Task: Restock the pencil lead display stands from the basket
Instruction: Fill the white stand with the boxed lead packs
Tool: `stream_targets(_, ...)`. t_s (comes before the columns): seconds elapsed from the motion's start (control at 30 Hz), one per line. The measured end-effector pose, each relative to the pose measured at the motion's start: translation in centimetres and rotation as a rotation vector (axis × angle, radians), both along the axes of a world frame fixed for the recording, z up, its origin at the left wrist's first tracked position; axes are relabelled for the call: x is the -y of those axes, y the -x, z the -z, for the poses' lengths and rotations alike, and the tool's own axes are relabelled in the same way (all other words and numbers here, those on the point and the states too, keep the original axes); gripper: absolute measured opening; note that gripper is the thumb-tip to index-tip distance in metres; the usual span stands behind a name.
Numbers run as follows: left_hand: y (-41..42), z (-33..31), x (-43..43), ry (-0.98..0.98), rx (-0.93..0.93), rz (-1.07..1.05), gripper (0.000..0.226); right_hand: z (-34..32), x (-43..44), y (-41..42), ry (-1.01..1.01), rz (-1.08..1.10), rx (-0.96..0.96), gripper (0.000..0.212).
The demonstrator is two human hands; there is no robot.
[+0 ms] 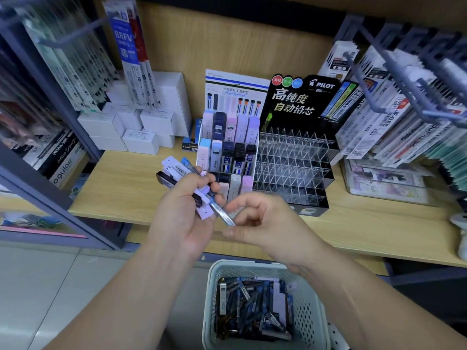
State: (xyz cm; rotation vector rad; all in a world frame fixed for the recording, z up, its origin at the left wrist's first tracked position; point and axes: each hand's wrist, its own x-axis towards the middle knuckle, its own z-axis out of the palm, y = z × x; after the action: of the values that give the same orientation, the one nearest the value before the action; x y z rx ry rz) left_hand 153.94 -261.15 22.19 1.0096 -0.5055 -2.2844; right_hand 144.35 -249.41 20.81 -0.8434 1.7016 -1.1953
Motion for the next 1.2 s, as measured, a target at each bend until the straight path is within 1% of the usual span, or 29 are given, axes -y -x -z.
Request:
stream_targets(0.07,0.5,0.2,-0.1,-0.011,0.019,0.018,0.009,-0.1,-1.0,0.9,-0.074,0.004,-0.058,0.023)
stream_targets(0.17,1.3,0.5,-0.6,0.002,0.026,0.036,0.011,-1.0,-2.6,3.2,-0.150,-0.008,-0.127,0.020)
stream_targets(0.27,1.8,0.7,-1.7,0.054,0.041,0.104,0.010,-2.3,-3.9,6.4,-0.159,0.030,-0.165,0.015)
stream_targets(0.33,2.0,0.7,-2.4,0.104,0.072,0.149,0.007,-2.6,-4.4,8.1,-0.122,0.090,-0.170,0.013)
stream_targets(0.43,2.2,0.8,-3.5,0.160,0.137,0.169,0.009,-1.5,-4.3,8.9,-0.042,0.267,-0.040,0.015)
stream_targets(0.47,2.3,1.0,-3.8,0.175,0.152,0.173,0.010,-1.0,-4.0,8.7,-0.048,0.276,-0.029,0.011)
stream_targets(0.5,2.3,1.0,-4.1,0.189,0.163,0.181,0.011,-0.5,-3.7,8.3,-0.070,0.255,-0.041,0.012)
stream_targets(0.57,2.5,1.1,-4.8,0.211,0.175,0.201,0.014,0.2,-3.1,7.6,-0.078,0.199,-0.054,0.022)
stream_targets(0.6,2.6,1.1,-5.1,0.217,0.173,0.208,0.016,0.3,-2.8,7.4,-0.063,0.188,-0.052,0.021)
stream_targets(0.7,3.1,0.9,-5.5,0.199,0.168,0.209,0.013,0.5,-2.1,7.8,-0.015,0.213,-0.071,0.015)
stream_targets(0.77,3.3,0.8,-5.4,0.178,0.172,0.191,0.011,0.7,-1.9,8.8,-0.013,0.239,-0.157,0.010)
stream_targets(0.8,3.5,0.8,-5.4,0.164,0.172,0.179,0.013,0.7,-1.7,9.4,-0.015,0.242,-0.195,0.013)
stream_targets(0.9,3.7,0.7,-5.2,0.133,0.152,0.158,0.015,0.0,-1.2,11.5,0.005,0.272,-0.194,0.041)
stream_targets(0.93,3.7,0.7,-5.1,0.129,0.156,0.159,0.014,-0.3,-1.0,12.1,0.026,0.285,-0.203,0.044)
stream_targets(1.1,3.4,1.1,-4.4,0.118,0.170,0.149,0.014,-0.6,1.0,13.0,0.159,0.294,-0.292,0.028)
stream_targets(1.2,3.5,1.0,-3.7,0.096,0.152,0.124,0.016,-0.2,2.1,12.9,0.247,0.376,-0.364,0.020)
